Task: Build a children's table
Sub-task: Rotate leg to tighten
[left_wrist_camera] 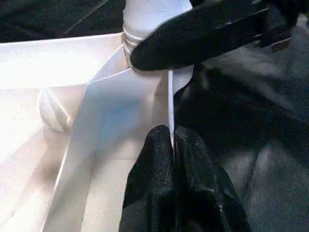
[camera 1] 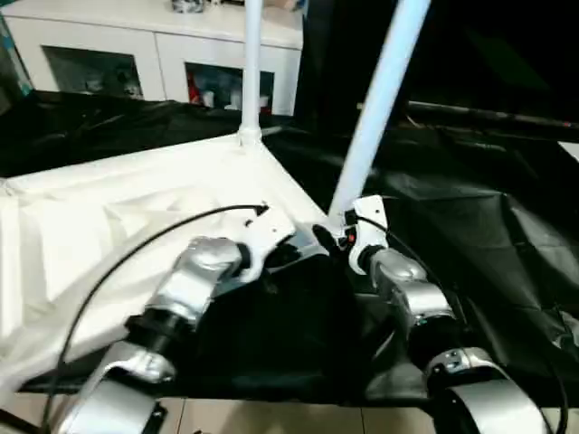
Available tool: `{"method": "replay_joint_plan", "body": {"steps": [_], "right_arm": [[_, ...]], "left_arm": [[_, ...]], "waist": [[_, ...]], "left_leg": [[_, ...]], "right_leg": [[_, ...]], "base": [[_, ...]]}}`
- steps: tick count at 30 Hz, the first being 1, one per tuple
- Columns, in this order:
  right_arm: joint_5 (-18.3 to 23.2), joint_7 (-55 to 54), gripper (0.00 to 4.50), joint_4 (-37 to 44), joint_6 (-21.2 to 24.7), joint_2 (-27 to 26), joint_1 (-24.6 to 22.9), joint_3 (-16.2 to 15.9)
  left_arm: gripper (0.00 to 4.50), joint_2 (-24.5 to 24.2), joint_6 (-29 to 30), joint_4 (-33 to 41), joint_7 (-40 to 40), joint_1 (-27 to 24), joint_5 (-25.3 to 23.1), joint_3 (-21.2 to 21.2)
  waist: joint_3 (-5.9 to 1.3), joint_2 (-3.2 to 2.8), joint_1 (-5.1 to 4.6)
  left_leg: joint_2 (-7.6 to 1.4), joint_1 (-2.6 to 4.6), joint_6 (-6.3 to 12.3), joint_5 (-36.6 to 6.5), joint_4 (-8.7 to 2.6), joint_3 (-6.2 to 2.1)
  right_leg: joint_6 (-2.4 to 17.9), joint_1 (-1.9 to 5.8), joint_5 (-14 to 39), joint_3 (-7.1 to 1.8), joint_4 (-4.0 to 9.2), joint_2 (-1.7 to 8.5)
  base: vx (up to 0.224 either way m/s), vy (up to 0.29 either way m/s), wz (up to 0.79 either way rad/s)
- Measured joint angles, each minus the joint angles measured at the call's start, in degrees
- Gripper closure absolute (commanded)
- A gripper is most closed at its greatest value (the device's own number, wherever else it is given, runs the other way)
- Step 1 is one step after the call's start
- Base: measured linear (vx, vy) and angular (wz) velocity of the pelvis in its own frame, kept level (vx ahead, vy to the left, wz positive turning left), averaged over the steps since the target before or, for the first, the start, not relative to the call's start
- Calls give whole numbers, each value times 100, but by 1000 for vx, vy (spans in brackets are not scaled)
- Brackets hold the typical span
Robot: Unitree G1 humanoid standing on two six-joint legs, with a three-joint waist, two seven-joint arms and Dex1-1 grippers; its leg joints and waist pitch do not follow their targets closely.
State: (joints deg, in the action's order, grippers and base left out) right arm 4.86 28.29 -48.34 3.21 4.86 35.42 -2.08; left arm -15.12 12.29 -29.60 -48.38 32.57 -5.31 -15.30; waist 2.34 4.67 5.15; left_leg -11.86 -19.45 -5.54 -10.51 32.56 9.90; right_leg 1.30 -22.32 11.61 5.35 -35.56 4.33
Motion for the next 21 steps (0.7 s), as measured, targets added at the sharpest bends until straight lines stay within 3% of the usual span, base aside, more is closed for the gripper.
{"method": "replay_joint_plan", "body": {"steps": [4,10,21], "right_arm": [[179,1547,62,724,57,668,-337,-396],[248,3109,62,1453,133,1217,-557,-807],[291,3459,62,1629,179,1332,-639,-983]], "left_arm": [[450,-467,-150,466,-739,-281,228,47],[450,-1100,74,1178,-1890,-713,726,37],[450,-1244,344,1484,-2123,-875,835,52]], "waist": [[-1,-4,30],[6,9,49],[18,31,45]], "left_leg": [[0,-61,9,4,6,3],[-2,-66,52,12,7,8],[-2,-63,18,-5,18,9]], "right_leg": [[21,-49,3,-1,-6,2],[40,-74,26,1,-17,2],[42,-70,23,-2,-31,4]], "base": [[0,0,0],[0,0,0],[0,0,0]]}}
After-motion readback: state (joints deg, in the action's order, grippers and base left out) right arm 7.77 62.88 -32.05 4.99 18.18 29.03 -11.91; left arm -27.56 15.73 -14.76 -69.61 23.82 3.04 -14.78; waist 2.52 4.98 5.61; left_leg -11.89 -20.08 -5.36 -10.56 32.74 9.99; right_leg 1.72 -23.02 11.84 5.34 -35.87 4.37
